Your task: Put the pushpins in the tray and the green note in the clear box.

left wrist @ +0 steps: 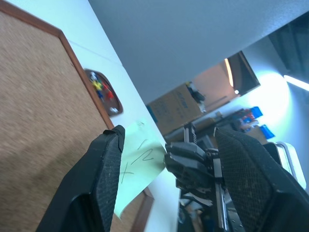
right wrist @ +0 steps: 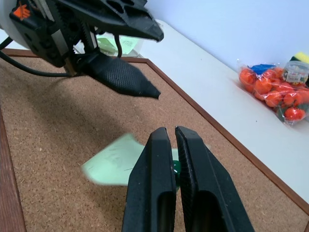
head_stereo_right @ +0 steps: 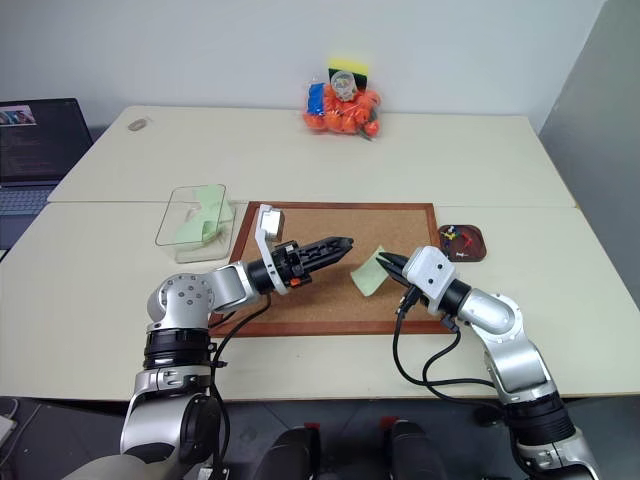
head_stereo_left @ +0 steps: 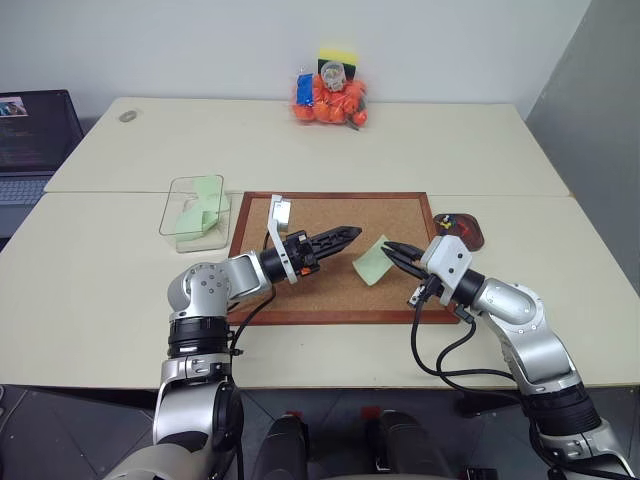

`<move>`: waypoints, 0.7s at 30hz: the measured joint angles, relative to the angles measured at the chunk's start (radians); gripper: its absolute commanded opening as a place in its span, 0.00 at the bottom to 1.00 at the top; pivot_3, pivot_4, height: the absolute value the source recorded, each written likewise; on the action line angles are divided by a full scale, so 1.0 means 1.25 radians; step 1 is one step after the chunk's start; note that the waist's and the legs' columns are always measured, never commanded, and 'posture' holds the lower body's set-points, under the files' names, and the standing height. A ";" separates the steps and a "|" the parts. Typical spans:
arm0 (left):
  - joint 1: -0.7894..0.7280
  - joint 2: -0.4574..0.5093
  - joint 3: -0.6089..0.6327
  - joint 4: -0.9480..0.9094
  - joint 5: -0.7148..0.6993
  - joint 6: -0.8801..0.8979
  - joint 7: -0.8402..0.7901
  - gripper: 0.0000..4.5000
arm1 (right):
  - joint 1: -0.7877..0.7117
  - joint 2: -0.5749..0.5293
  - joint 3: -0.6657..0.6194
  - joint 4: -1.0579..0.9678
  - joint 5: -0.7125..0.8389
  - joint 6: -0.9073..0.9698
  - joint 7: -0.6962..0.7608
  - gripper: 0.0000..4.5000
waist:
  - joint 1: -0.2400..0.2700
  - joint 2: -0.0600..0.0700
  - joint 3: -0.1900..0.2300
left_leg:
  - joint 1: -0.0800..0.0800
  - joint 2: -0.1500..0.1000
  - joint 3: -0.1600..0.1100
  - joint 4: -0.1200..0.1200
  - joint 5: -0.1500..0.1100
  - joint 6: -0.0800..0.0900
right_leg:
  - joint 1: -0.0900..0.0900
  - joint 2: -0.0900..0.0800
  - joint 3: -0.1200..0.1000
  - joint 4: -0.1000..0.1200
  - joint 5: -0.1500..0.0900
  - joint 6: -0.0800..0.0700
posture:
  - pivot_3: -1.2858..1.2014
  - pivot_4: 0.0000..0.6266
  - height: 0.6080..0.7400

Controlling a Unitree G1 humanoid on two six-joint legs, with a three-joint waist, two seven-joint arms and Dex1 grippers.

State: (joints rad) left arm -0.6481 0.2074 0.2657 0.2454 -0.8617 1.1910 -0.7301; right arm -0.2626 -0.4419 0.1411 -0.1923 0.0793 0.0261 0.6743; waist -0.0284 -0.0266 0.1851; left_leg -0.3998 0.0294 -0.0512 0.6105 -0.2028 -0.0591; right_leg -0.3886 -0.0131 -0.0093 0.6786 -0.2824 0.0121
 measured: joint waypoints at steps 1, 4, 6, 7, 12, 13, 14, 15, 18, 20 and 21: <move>0.001 0.000 -0.002 0.000 0.000 0.001 0.001 0.69 | 0.000 0.000 0.000 -0.003 0.000 0.000 0.000 0.00 | 0.000 0.000 0.000 | 0.000 0.000 0.000 0.000 0.000 0.000 | 0.000 0.000 0.000 0.000 0.000 0.000 | 0.52 0.24 1.00; 0.007 0.005 -0.004 0.001 0.001 0.001 0.001 0.69 | 0.000 0.000 0.000 -0.005 0.001 0.002 -0.003 0.00 | 0.000 0.000 0.000 | 0.000 0.000 0.000 0.000 0.000 0.000 | 0.000 0.000 0.000 0.000 0.000 0.000 | 0.52 0.24 1.00; 0.012 0.010 -0.006 0.001 0.001 0.001 -0.001 0.69 | 0.000 0.002 -0.001 -0.011 0.002 0.007 -0.004 0.00 | -0.001 0.000 0.000 | 0.000 0.000 0.000 0.000 0.000 0.000 | 0.000 0.000 0.000 0.000 0.000 0.000 | 0.52 0.24 1.00; 0.013 0.012 -0.008 0.001 0.001 0.001 -0.001 0.69 | 0.000 0.002 -0.001 -0.015 0.003 0.008 -0.005 0.00 | -0.001 0.000 0.000 | 0.000 0.000 0.000 0.000 0.000 0.000 | 0.000 0.000 0.000 0.000 0.000 0.000 | 0.52 0.24 1.00; 0.015 0.018 -0.011 0.001 0.000 0.001 -0.003 0.69 | -0.005 0.015 -0.007 -0.028 0.027 0.036 -0.012 0.00 | -0.001 0.000 0.000 | 0.000 0.000 0.000 0.000 0.000 0.000 | 0.000 0.000 0.000 0.000 0.000 0.000 | 0.52 0.24 1.00; 0.015 0.018 -0.011 0.002 -0.001 0.001 -0.003 0.69 | -0.010 0.018 -0.010 -0.031 0.041 0.046 -0.013 0.00 | -0.001 0.000 0.000 | 0.000 0.000 0.000 0.000 0.000 0.000 | 0.000 0.000 0.000 0.000 0.000 0.000 | 0.52 0.24 1.00; 0.015 0.018 -0.011 0.002 -0.001 0.001 -0.004 0.69 | -0.015 0.022 -0.015 -0.035 0.053 0.057 -0.013 0.00 | -0.001 0.000 0.000 | 0.000 0.000 0.000 0.000 0.000 0.000 | 0.000 0.000 0.000 0.000 0.000 0.000 | 0.52 0.24 1.00; 0.015 0.017 -0.012 0.002 -0.001 0.001 -0.005 0.69 | -0.021 0.026 -0.021 -0.039 0.067 0.068 -0.014 0.00 | -0.001 0.000 0.000 | 0.000 0.000 0.000 0.000 0.000 0.000 | 0.000 0.000 0.000 0.000 0.000 0.000 | 0.52 0.24 1.00; 0.016 0.017 -0.012 0.002 -0.003 0.003 -0.009 0.69 | -0.028 0.036 -0.036 -0.067 0.109 0.100 -0.017 0.00 | 0.000 0.000 0.000 | 0.000 0.000 0.000 0.000 0.000 0.000 | 0.000 0.000 0.000 0.000 0.000 0.000 | 0.52 0.24 1.00; 0.017 0.015 -0.011 0.002 -0.015 0.009 -0.012 0.69 | -0.030 0.041 -0.036 -0.077 0.126 0.119 -0.018 0.00 | 0.000 0.000 0.000 | 0.000 0.000 0.000 0.000 0.000 0.000 | 0.000 0.000 0.000 0.000 0.000 0.000 | 0.52 0.24 1.00; 0.018 0.015 -0.011 0.002 -0.019 0.015 -0.012 0.69 | -0.030 0.042 -0.036 -0.079 0.135 0.128 -0.019 0.00 | 0.000 0.000 0.000 | 0.000 0.000 0.000 0.000 0.000 0.000 | 0.000 0.000 0.000 0.000 0.000 0.000 | 0.52 0.24 1.00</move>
State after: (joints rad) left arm -0.6261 0.2260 0.2518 0.2476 -0.8857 1.2093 -0.7452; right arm -0.3002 -0.3898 0.0961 -0.2913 0.2479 0.1856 0.6511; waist -0.0290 -0.0266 0.1851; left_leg -0.3997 0.0294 -0.0512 0.6104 -0.2027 -0.0593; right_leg -0.3886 -0.0134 -0.0090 0.6787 -0.2824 0.0120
